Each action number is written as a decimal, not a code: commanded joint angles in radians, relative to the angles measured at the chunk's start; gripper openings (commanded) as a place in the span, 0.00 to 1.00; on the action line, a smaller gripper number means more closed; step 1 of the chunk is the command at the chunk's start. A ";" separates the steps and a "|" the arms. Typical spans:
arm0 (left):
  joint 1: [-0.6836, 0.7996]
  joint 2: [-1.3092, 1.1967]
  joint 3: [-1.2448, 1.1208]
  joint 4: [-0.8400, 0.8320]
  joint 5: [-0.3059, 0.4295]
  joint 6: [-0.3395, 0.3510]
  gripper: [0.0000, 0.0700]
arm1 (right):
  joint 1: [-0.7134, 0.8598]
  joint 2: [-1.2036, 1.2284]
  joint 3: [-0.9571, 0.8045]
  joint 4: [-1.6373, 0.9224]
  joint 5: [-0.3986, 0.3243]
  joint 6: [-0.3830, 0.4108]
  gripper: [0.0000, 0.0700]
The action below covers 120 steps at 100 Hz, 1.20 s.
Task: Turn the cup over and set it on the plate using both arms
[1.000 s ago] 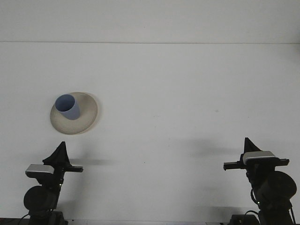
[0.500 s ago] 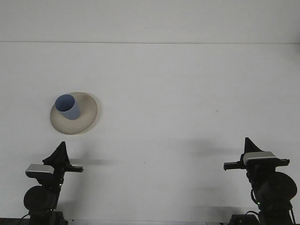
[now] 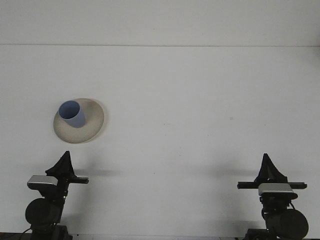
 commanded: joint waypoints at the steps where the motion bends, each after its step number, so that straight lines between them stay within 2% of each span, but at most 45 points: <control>1: -0.001 -0.001 -0.019 0.011 -0.003 -0.002 0.02 | -0.009 0.003 -0.020 0.023 0.001 -0.003 0.00; 54: -0.001 -0.001 -0.019 0.005 -0.003 -0.002 0.02 | -0.015 0.003 -0.229 0.333 0.000 -0.003 0.00; 120: -0.001 -0.001 -0.019 0.005 -0.003 -0.002 0.02 | -0.015 0.003 -0.234 0.339 0.000 -0.003 0.00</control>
